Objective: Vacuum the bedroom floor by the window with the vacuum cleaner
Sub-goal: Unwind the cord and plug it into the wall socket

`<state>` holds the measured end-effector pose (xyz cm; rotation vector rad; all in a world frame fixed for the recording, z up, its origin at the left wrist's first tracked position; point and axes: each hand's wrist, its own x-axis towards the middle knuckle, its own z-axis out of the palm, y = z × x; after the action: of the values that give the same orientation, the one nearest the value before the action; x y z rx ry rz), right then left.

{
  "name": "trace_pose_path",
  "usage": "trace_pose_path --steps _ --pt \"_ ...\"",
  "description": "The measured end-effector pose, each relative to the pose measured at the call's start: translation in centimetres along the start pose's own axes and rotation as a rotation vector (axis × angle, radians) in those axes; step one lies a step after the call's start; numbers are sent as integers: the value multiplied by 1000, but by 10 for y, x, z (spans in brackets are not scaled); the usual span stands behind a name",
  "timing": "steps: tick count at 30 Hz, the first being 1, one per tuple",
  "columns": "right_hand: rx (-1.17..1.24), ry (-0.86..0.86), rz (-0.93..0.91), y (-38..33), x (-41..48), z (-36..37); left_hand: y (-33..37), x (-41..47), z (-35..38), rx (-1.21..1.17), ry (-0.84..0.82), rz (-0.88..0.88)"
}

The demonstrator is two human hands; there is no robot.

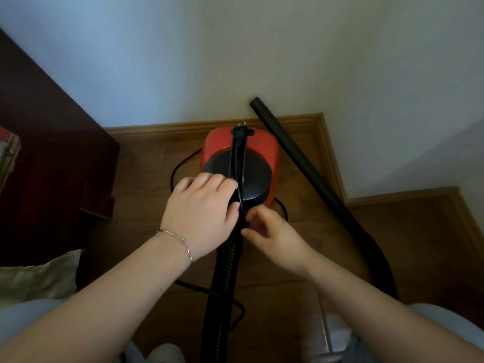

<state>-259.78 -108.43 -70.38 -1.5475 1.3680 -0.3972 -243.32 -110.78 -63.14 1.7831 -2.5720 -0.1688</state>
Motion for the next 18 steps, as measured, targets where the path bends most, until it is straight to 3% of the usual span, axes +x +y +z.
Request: trace_pose_path --steps 5,8,12,16,18 --pt "75 116 79 -7 3 4 5 6 7 -51 -71 -2" --pt "151 46 131 -12 6 5 4 10 9 -113 -66 -14" --pt "189 0 45 -19 2 12 7 15 8 -264 -70 -59" --pt "448 76 49 -30 -5 -2 14 20 4 -384 19 -80" --pt "460 129 -2 -29 -9 -10 20 23 3 -470 50 -115"
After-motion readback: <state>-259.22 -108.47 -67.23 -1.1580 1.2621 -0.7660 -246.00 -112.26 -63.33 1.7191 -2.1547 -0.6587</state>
